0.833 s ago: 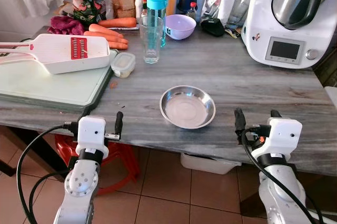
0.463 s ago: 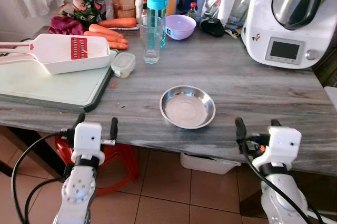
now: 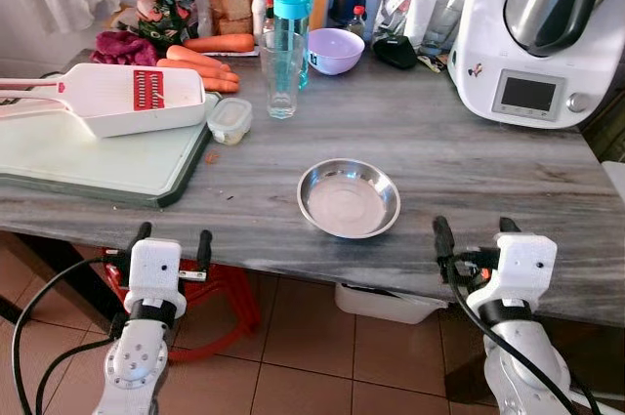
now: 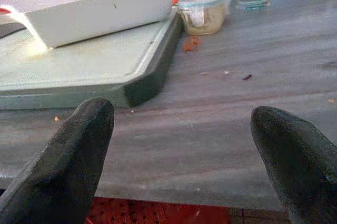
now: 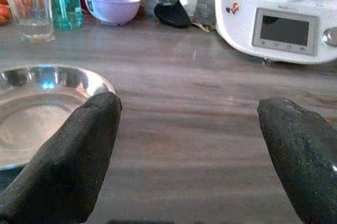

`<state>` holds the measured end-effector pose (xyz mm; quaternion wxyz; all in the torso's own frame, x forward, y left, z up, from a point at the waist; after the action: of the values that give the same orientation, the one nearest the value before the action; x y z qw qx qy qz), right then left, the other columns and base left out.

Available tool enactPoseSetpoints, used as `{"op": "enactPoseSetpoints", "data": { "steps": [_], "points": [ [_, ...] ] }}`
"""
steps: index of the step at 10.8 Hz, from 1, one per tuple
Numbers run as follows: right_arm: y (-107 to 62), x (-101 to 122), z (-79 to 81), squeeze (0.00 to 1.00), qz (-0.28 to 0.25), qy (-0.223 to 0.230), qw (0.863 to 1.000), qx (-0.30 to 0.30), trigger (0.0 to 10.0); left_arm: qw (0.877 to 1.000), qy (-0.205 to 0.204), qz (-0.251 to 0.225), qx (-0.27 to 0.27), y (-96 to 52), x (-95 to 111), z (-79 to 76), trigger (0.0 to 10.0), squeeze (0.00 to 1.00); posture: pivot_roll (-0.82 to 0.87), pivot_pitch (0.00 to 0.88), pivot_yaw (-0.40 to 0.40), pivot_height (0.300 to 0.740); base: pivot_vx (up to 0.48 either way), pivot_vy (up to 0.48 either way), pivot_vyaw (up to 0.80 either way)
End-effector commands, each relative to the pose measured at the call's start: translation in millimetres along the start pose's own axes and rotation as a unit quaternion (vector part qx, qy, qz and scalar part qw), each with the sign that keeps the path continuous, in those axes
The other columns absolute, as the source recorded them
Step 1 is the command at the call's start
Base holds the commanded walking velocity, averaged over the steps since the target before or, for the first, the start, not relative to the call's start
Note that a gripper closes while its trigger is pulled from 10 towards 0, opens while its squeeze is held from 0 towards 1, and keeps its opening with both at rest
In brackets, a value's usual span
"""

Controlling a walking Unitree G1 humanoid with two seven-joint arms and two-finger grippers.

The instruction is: Setting the table

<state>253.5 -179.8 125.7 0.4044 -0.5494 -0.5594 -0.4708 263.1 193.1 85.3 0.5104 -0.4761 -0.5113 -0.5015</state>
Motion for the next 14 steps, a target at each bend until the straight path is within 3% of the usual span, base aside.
{"op": "enactPoseSetpoints", "data": {
  "steps": [1, 7, 14],
  "points": [
    [1.6, 7.7, -1.9, 0.0, -0.013, -0.004, 1.0, -0.001, 10.0, 1.0, -0.001, -0.008, -0.015, 3.8, 4.2, -7.5, 10.0, 0.0, 0.06, 0.042, -0.044, 0.74, 0.0, 0.0, 0.0],
    [4.2, 9.3, -1.8, 0.0, -0.015, 0.006, 1.0, 0.004, 10.0, 0.999, -0.019, -0.02, -0.034, 11.7, 12.3, -23.5, 10.0, 0.0, 0.05, 0.058, -0.046, 0.74, 0.0, 0.0, -0.11],
    [8.8, 12.6, 7.1, 0.0, -0.022, 0.012, 1.0, 0.016, 10.0, 0.999, -0.02, -0.023, -0.029, 17.8, 18.3, -21.9, 10.0, 0.0, 0.06, 0.061, -0.038, 0.74, 0.0, 0.0, 0.0]
  ]
}}
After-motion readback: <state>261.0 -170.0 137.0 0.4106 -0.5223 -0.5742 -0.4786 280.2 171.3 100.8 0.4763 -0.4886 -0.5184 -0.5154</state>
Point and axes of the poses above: a point about 5 cm out from each wrist's last joint towards the gripper, its own y axis pointing out of the wrist towards the gripper, its own x axis along the axis of the wrist's last joint, z = x × y, the point moved 2 cm from there along y, pointing out of the wrist towards the gripper, and after that the axes turned 11 degrees about -y, right-handed, at the moved point
